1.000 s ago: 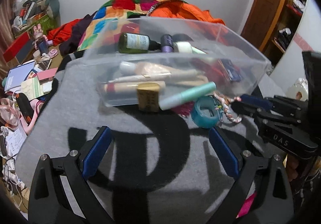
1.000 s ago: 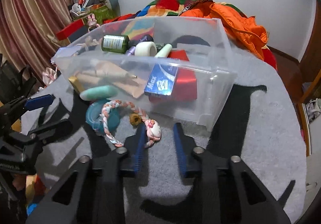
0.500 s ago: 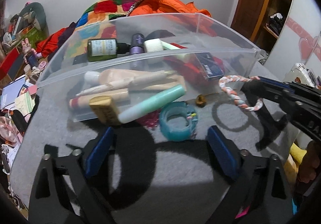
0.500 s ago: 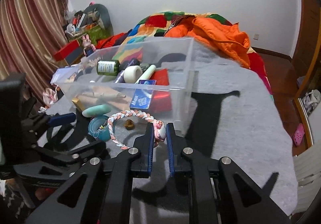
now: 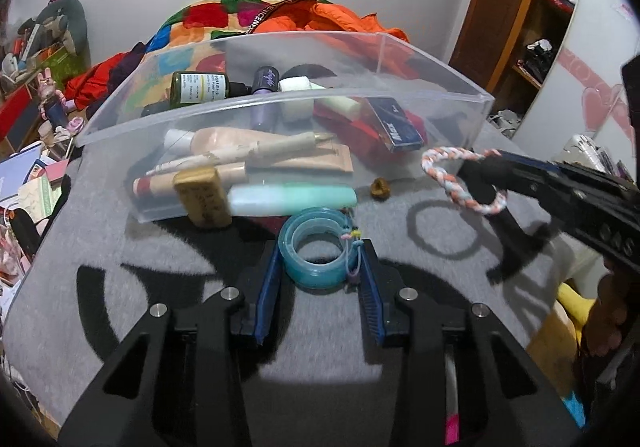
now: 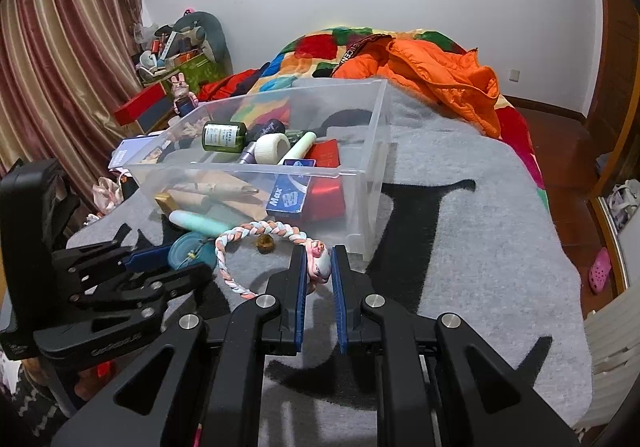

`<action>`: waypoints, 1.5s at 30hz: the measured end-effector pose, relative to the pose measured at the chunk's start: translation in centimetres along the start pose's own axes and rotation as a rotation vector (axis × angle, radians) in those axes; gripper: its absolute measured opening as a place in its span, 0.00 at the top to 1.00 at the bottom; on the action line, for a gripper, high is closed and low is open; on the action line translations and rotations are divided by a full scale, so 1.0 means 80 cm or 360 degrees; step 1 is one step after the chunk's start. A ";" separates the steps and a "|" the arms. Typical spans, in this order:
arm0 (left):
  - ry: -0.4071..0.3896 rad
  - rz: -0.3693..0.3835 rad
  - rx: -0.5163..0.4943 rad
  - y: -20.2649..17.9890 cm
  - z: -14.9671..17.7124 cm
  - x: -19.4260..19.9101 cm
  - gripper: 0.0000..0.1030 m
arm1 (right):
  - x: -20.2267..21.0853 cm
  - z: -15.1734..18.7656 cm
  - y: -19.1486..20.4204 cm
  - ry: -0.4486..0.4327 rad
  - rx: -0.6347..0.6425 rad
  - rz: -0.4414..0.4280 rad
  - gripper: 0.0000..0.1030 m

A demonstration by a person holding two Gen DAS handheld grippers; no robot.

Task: Organize objects
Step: 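Place teal tape roll in clear box with left tool while right tool drops rope toy in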

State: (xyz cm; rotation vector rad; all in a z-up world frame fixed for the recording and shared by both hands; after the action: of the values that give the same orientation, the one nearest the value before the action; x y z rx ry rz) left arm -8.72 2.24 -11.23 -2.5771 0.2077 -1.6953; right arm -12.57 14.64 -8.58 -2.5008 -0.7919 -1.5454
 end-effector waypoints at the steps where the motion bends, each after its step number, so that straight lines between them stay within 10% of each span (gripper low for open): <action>1: -0.0004 0.0004 -0.0003 0.002 0.004 0.003 0.63 | 0.001 0.000 0.000 -0.0001 -0.0001 -0.0002 0.89; 33: -0.0396 0.0018 0.0065 0.036 -0.041 0.123 0.63 | 0.052 -0.056 0.030 -0.0250 0.0060 -0.0060 0.89; 45: -0.0267 -0.0041 -0.0023 0.034 -0.076 0.076 0.63 | 0.025 -0.085 0.017 -0.0223 -0.0002 -0.0008 0.89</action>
State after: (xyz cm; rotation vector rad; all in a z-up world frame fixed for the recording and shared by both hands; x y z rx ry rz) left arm -12.18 -1.07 -3.62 -2.7257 0.1806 -1.4799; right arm -16.69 11.88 -3.32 -2.6334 -0.8153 -1.3847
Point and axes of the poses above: each gripper's, at about its wrist camera, not at the fingertips, and x roughly against the way its jaws point, y to its left, z to its underside, the point moved 6 cm from there along -x, roughly the way its jaws point, and after that the axes turned 15 degrees about y, right-handed, at the moved point
